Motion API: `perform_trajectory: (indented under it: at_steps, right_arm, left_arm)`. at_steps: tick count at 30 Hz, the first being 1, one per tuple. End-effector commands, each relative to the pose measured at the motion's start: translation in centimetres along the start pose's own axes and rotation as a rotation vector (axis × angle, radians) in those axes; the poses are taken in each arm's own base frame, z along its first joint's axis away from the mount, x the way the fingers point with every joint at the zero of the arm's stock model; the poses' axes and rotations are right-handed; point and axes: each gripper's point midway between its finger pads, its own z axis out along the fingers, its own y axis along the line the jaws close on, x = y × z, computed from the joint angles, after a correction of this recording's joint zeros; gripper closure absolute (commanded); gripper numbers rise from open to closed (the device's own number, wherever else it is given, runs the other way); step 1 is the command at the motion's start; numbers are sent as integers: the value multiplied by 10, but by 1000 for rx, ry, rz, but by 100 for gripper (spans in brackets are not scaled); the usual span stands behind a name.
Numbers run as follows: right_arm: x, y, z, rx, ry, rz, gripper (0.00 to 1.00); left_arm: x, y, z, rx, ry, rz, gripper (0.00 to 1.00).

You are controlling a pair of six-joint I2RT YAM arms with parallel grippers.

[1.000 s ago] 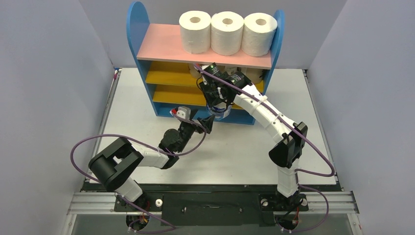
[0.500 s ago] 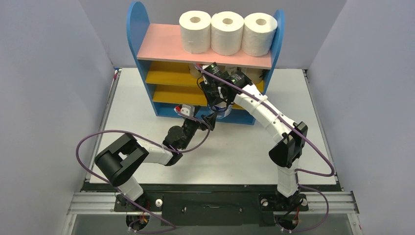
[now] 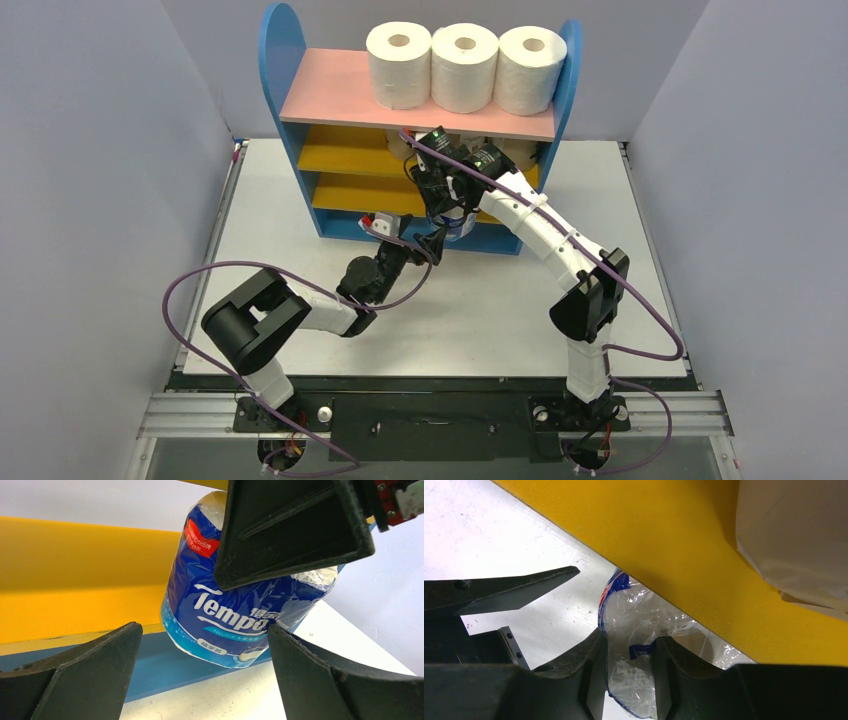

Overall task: Place and organize the paper towels onto the shelf
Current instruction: Place the paper towel on the shelf.

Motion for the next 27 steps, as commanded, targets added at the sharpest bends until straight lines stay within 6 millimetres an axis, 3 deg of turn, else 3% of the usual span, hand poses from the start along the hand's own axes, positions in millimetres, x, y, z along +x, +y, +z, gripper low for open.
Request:
perform_trajectory:
  at_steps: [1, 11, 20, 27]
  right_arm:
    - [-46, -6, -32, 7, -197, 62, 70]
    - [-52, -8, -47, 6, -232, 91, 54]
    - [-55, -11, -61, 2, -257, 109, 50]
    - [-58, -16, -83, 7, -297, 128, 46]
  left_arm:
    - [-16, -2, 10, -8, -64, -12, 4]
    - [-16, -1, 11, -16, -63, -8, 4]
    - [-17, -1, 12, -15, -64, -8, 4]
    - [-16, -1, 11, -17, -60, -6, 4]
